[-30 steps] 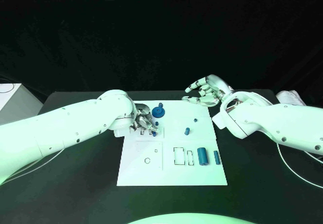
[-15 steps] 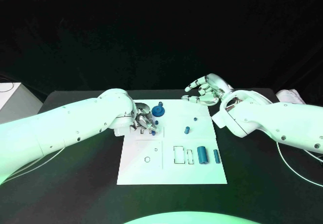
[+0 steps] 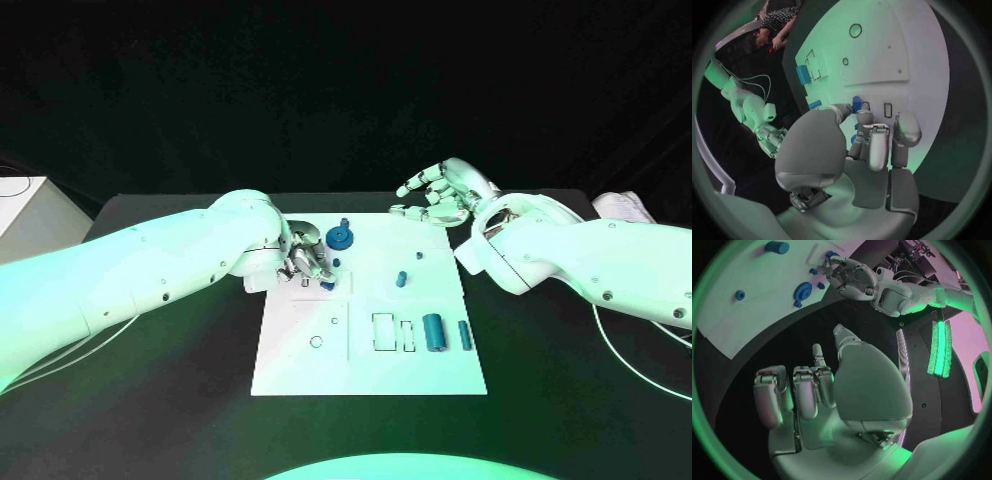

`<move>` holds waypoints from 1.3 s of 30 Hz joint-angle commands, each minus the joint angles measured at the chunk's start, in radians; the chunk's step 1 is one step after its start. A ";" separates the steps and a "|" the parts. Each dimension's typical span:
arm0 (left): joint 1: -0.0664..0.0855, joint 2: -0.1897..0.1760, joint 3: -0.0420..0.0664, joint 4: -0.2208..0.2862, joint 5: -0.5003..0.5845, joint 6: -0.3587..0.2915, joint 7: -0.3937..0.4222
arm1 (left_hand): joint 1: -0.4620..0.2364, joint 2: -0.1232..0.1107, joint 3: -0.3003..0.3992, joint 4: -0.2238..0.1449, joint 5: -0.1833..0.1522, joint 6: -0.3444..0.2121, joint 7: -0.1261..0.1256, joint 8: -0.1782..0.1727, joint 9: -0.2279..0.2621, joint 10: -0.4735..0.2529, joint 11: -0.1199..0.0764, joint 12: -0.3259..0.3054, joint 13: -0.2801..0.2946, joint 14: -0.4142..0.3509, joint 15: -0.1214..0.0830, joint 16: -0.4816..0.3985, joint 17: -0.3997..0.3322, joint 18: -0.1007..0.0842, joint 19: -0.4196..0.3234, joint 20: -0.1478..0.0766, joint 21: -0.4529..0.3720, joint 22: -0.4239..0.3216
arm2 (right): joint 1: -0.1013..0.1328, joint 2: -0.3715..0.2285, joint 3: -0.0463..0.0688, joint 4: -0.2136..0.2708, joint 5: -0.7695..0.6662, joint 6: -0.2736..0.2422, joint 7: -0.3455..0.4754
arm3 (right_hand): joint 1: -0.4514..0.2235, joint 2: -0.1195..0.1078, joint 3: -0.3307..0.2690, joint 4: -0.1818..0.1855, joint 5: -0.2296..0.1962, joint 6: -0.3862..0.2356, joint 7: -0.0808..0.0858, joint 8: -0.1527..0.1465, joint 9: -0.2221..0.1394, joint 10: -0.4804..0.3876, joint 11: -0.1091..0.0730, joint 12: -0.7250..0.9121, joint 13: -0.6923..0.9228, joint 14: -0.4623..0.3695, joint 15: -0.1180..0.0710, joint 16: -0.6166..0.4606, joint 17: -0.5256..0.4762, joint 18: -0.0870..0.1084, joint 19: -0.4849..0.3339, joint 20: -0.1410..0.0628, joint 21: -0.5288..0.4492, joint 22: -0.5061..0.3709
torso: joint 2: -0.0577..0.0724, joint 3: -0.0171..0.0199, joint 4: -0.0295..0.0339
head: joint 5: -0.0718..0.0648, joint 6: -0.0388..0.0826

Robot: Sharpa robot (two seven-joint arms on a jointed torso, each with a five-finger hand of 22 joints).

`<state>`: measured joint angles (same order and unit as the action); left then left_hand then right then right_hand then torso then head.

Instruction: Assemble the parts on the task board

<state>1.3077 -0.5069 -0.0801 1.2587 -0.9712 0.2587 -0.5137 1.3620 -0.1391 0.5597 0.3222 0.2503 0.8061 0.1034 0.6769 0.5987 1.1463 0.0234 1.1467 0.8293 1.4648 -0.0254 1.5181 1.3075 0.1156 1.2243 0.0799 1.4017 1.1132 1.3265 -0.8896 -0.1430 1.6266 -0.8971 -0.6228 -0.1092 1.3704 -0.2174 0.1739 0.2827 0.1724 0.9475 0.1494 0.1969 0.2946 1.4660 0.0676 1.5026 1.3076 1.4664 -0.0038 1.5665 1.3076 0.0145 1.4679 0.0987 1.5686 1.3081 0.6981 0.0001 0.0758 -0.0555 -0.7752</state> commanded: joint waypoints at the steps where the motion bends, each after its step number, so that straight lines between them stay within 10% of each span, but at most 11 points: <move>1: 0.000 -0.008 0.001 0.006 0.030 -0.051 0.008 | -0.035 -0.025 0.189 -0.158 0.004 0.005 -0.006 0.023 0.103 0.015 0.000 0.005 0.011 0.065 -0.007 0.008 0.174 -0.020 0.014 0.001 0.007 0.010 | 0.000 0.000 0.000 0.000 -0.002 0.013 0.005 | -0.001 0.004 -0.001 0.004 0.003 0.002 0.001 0.006 0.000 0.043 0.002 -0.003 0.208 0.104 0.002 0.004 0.263 -0.014 0.103 0.003 0.002 0.263 | 0.000 0.0000 0.0005 | 0.000 0.000; 13: 0.003 -0.068 0.034 0.046 0.037 -0.137 0.008 | -0.112 -0.072 0.309 -0.231 0.029 0.038 -0.016 0.028 0.150 0.066 -0.012 0.026 0.054 0.084 -0.019 0.027 0.210 -0.027 0.049 -0.010 0.028 0.052 | 0.000 -0.003 0.000 -0.001 0.002 0.011 0.007 | -0.002 0.005 -0.001 0.005 0.003 0.002 0.001 0.007 0.000 0.043 0.002 -0.003 0.208 0.104 0.002 0.004 0.263 -0.014 0.103 0.003 0.002 0.263 | -0.003 0.0012 0.0013 | 0.004 0.005; 22: 0.013 -0.102 0.048 0.050 -0.001 -0.176 0.006 | -0.168 -0.099 0.344 -0.268 0.129 0.071 -0.030 0.027 0.176 0.109 -0.026 0.042 0.090 0.099 -0.032 0.043 0.243 -0.034 0.077 -0.023 0.042 0.083 | 0.000 -0.005 0.000 -0.002 0.004 0.010 0.008 | -0.002 0.005 -0.001 0.005 0.003 0.002 0.001 0.007 0.000 0.043 0.002 -0.003 0.208 0.104 0.002 0.004 0.263 -0.014 0.103 0.003 0.002 0.263 | 0.000 0.0003 0.0004 | 0.011 0.013; 31: 0.014 -0.101 0.046 0.047 -0.021 -0.191 0.004 | -0.183 -0.106 0.350 -0.281 0.158 0.084 -0.035 0.026 0.185 0.126 -0.031 0.049 0.105 0.103 -0.037 0.048 0.254 -0.036 0.089 -0.028 0.047 0.096 | -0.001 -0.003 0.000 -0.004 0.005 0.010 0.008 | -0.002 0.005 -0.001 0.005 0.003 0.002 0.001 0.007 0.000 0.043 0.002 -0.003 0.208 0.104 0.002 0.004 0.263 -0.014 0.103 0.003 0.002 0.263 | -0.003 0.0016 0.0025 | 0.016 0.007; 39: 0.011 -0.076 0.017 0.056 -0.040 -0.235 0.004 | -0.207 -0.117 0.356 -0.299 0.227 0.103 -0.043 0.022 0.199 0.149 -0.039 0.058 0.128 0.105 -0.045 0.051 0.260 -0.042 0.110 -0.036 0.057 0.121 | -0.004 0.001 0.000 -0.008 0.005 0.011 0.008 | -0.002 0.005 -0.001 0.005 0.003 0.002 0.001 0.007 0.000 0.043 0.002 -0.003 0.208 0.104 0.002 0.004 0.263 -0.014 0.103 0.003 0.002 0.263 | -0.003 0.0025 0.0009 | 0.016 0.003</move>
<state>1.3193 -0.5863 -0.0626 1.3104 -0.9911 0.0614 -0.5146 1.1628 -0.2556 0.6970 0.2477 0.4740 0.8872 0.0730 0.7024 0.7436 1.2902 -0.0169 1.2006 0.9563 1.4668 -0.0626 1.5645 1.3074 0.0835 1.3277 0.0446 1.4542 1.2327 1.3239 -0.8893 -0.1435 1.6185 -0.8913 -0.6225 -0.1085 1.3704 -0.2174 0.1739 0.2826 0.1723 0.9475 0.1493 0.1969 0.2946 1.4659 0.0676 1.5026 1.3074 1.4663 -0.0038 1.5665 1.3074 0.0145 1.4679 0.0987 1.5686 1.3076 0.6951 0.0024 0.0788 -0.0403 -0.7718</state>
